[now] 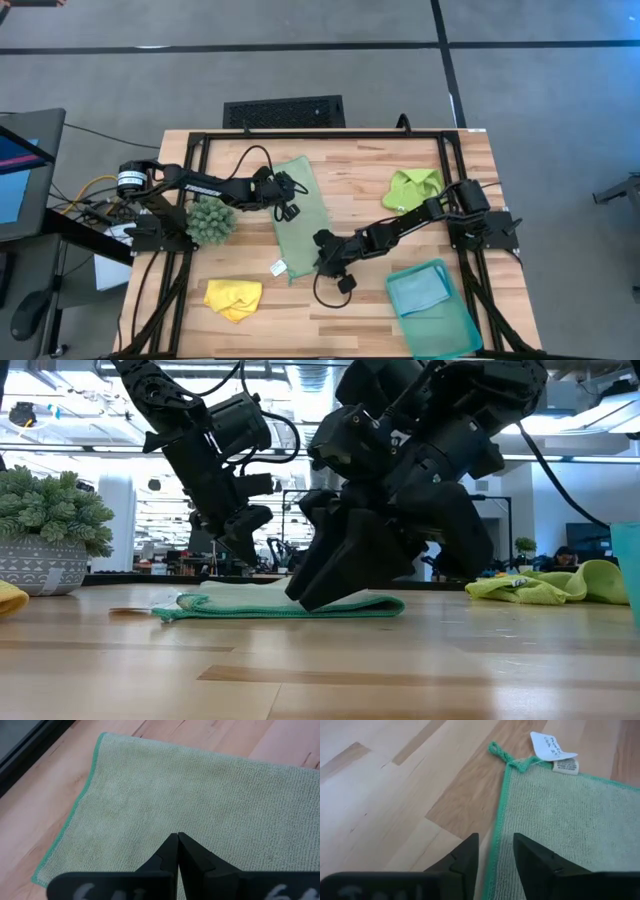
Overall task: Fold microfiber towels
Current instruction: Fold the green microfiber cloth
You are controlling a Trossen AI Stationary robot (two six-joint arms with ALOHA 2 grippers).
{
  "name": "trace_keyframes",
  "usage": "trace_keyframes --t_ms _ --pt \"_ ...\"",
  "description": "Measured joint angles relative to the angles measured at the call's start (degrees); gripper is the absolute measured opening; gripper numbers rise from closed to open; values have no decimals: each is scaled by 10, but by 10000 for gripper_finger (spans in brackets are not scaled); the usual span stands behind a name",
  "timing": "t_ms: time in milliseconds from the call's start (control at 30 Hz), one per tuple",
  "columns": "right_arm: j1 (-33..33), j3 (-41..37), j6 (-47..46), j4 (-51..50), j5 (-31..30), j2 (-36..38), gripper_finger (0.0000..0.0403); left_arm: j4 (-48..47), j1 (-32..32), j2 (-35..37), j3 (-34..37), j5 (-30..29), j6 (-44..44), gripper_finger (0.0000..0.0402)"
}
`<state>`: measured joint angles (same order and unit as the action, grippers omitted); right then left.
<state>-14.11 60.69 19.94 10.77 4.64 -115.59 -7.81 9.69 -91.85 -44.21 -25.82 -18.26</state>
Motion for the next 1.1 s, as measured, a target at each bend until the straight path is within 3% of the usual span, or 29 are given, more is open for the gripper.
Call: trace_keyframes --t_ms 233,633,833,1100 --pt "0 12 16 65 6 -59 144 0 0 0 0 0 0 0" --pt "19 23 -17 13 -1 -50 11 -5 -9 0 -14 19 6 0" --pt "6 19 -33 -39 -11 -14 21 -16 -30 1 -40 20 15 0" --pt "-34 19 -35 -118 -2 48 5 -18 -41 1 -42 22 37 0"
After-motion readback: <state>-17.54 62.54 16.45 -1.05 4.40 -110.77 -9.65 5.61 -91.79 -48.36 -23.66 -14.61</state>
